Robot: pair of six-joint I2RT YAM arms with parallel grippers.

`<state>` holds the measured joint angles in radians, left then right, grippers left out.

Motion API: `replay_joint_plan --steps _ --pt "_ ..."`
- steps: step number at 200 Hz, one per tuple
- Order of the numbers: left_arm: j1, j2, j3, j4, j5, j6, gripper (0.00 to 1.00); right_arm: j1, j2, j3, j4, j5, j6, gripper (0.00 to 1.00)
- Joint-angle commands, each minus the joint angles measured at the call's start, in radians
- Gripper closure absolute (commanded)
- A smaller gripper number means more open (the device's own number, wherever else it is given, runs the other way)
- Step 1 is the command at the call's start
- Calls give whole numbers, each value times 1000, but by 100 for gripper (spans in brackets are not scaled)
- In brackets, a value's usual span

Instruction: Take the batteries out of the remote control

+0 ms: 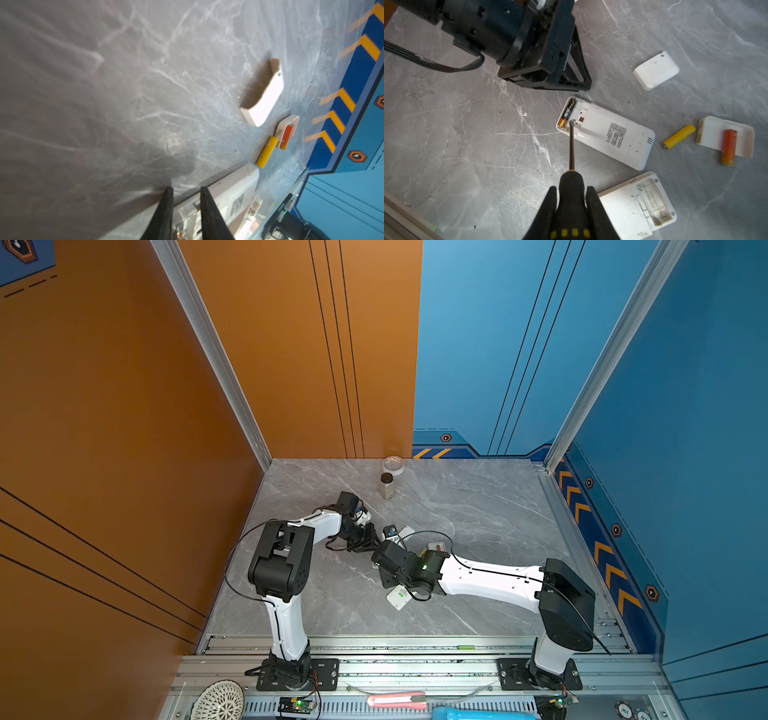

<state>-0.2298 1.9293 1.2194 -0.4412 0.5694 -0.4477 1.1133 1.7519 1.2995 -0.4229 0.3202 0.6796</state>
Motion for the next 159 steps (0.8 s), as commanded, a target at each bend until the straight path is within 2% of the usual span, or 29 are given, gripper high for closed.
replay_joint_plan --steps 1,9,24,41,49,78,107,115,130,134,159 --pt "41 -66 90 -25 -25 -47 55 3 -84 15 -49 95 -5 100" --pt "56 -83 110 -41 -50 -55 48 5 -100 20 -66 114 -5 100" --pt "89 -134 135 -86 -64 -65 41 -1 -134 39 -142 167 -4 100" --pt "104 -216 137 -179 -86 -45 29 -47 -194 27 -191 159 -11 100" --pt "96 -263 118 -213 -75 -43 26 -81 -229 15 -212 153 -16 100" --pt "-33 -411 0 -316 -106 -109 25 -236 -363 -50 -218 54 -68 100" --pt "-190 -486 -104 -305 -260 -333 27 -366 -416 -68 -220 -82 -163 100" --pt "-222 -491 -134 -262 -286 -413 27 -392 -421 -69 -214 -128 -184 100" --pt "-266 -469 -182 -135 -291 -560 35 -407 -425 -62 -209 -181 -220 100" --pt "-278 -455 -211 -116 -298 -583 35 -440 -424 -62 -207 -197 -228 100" --pt "-346 -354 -196 -62 -341 -698 32 -474 -429 -59 -200 -269 -255 100"
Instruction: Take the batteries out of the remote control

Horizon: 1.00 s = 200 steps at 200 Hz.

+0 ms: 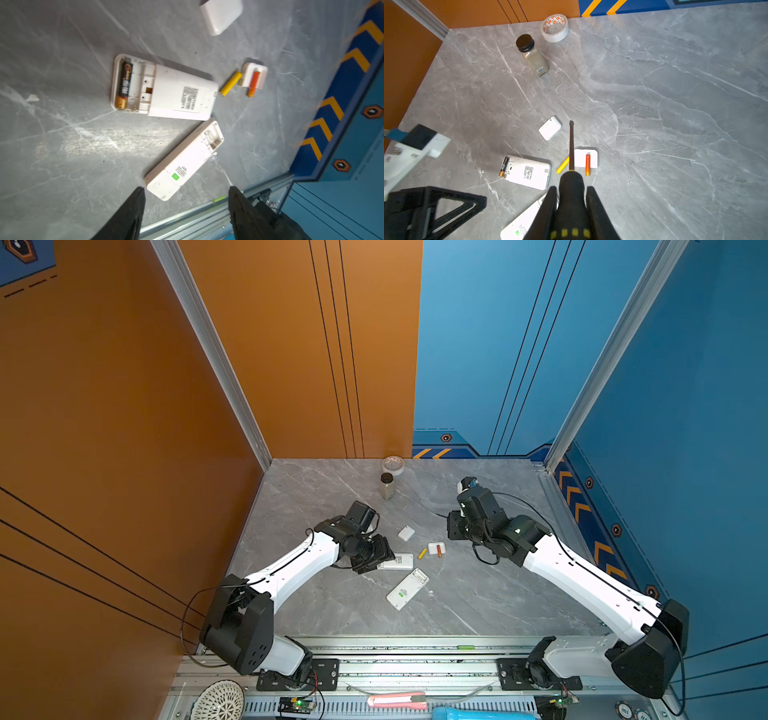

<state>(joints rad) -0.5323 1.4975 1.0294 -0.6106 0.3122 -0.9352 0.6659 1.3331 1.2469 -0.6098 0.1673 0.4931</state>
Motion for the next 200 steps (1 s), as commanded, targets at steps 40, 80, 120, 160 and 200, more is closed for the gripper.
replay_joint_plan --steps 40,80,120,160,200 --pt "-113 175 58 124 -145 -427 17 -51 -40 -25 -9 -170 -100 100" --pt "-190 217 116 132 -260 -631 2 -67 -87 -59 5 -207 -130 100" --pt "-233 316 236 -50 -349 -767 2 -114 -138 -103 -6 -258 -136 100" --pt "-248 422 310 -83 -405 -850 2 -150 -180 -125 -16 -299 -156 100" --pt "-232 473 340 -110 -443 -855 2 -156 -214 -148 -28 -303 -178 100"
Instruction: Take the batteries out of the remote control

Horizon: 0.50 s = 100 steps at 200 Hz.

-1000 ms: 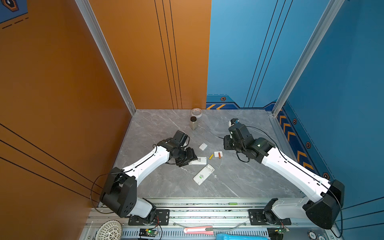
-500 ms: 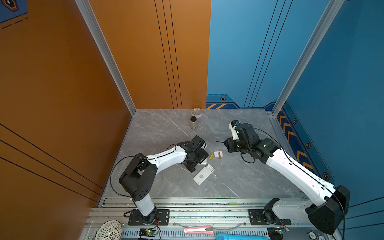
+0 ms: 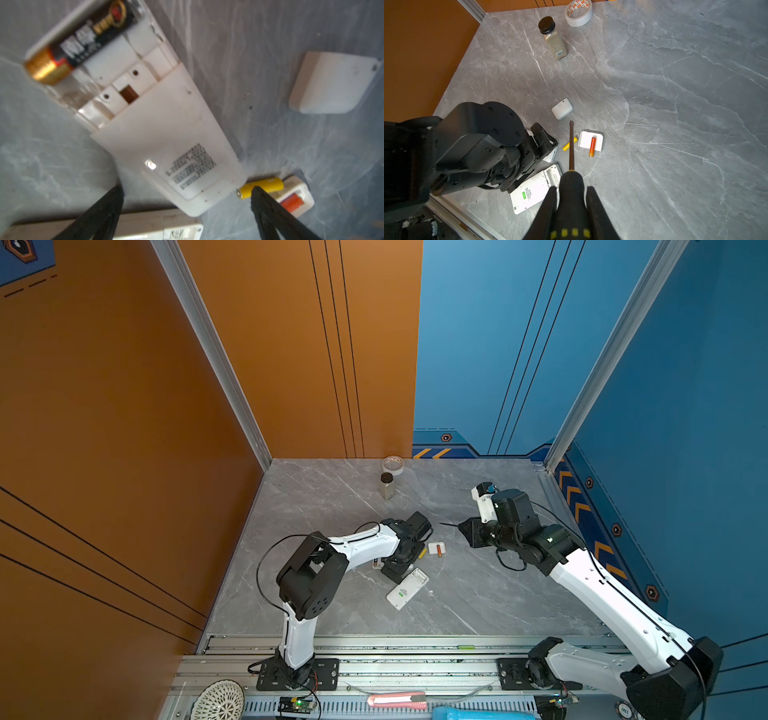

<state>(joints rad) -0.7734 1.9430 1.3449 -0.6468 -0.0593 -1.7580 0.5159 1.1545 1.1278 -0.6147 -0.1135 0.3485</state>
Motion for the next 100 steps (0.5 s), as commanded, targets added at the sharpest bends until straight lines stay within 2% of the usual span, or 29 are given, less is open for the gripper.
replay_joint_plan --steps 1,45,55,59,64,100 --pt "10 29 26 -74 -69 -30 2 -7 -36 -29 -23 -23 -34 100" --pt "32 77 56 -86 -43 -7 1 -25 -64 -59 -20 -26 -45 100" --pt "33 75 34 -83 -42 -12 12 -34 -69 -64 -19 -30 -47 100" --pt "35 73 29 -85 -43 -7 21 -38 -71 -65 -18 -35 -48 100" --pt "38 71 26 -83 -45 8 27 -42 -73 -67 -20 -36 -49 100" --pt "48 91 52 -85 -1 113 50 -65 -76 -81 -17 -42 -63 100"
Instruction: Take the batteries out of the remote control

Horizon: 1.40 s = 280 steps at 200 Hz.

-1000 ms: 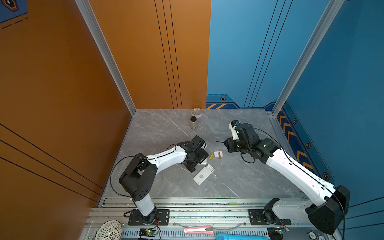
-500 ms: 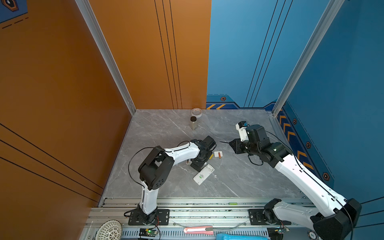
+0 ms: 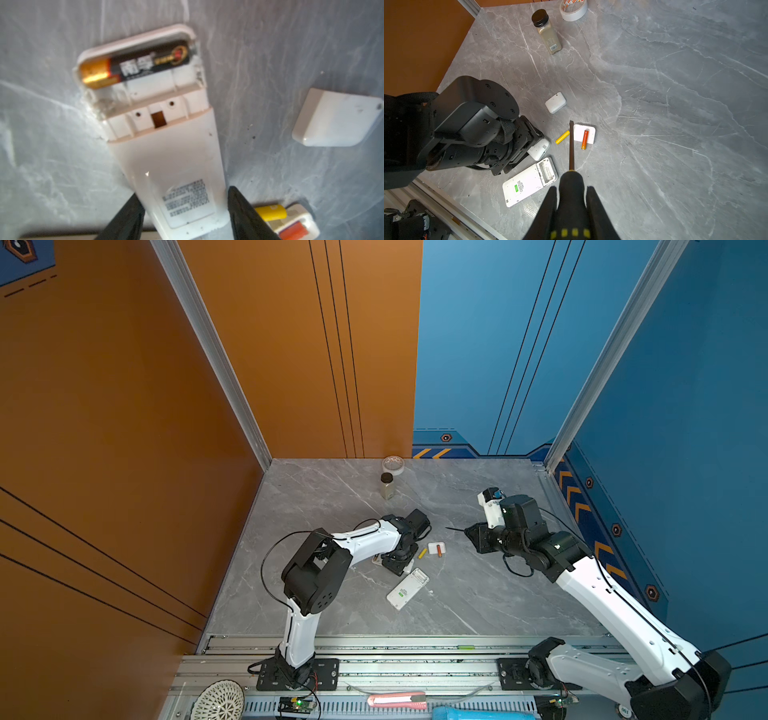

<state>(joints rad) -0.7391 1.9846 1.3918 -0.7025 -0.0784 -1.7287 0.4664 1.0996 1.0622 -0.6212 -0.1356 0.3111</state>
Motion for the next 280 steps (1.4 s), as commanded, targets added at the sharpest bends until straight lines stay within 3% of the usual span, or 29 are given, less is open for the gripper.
replay_joint_plan --steps 1,51,63,91,142,165,208,224,240,280 --pt "14 49 5 -29 20 85 51 -16 -20 -15 -11 -19 -26 100" --pt "37 -32 -72 -29 20 229 55 -25 -8 -15 -8 -36 -35 100" --pt "54 -52 -65 -36 17 349 59 -26 -1 -20 -2 -60 -42 100" --pt "105 -68 -23 -73 73 701 79 -24 25 -17 -10 -88 -75 100" --pt "134 -216 -10 -165 -7 1369 81 -6 52 42 -87 -34 -106 100" --pt "126 -271 2 -164 17 1626 81 6 47 53 -132 8 -103 100" --pt "-23 -260 62 -191 53 2033 81 -26 -31 40 -264 97 -8 100" --pt "-83 -229 87 -195 78 2118 82 -59 -57 47 -371 132 74 100" --pt "-134 -199 116 -200 103 2190 81 -77 -113 28 -433 97 116 100" --pt "-226 -78 171 -224 139 2276 82 4 -190 30 -537 148 125 100"
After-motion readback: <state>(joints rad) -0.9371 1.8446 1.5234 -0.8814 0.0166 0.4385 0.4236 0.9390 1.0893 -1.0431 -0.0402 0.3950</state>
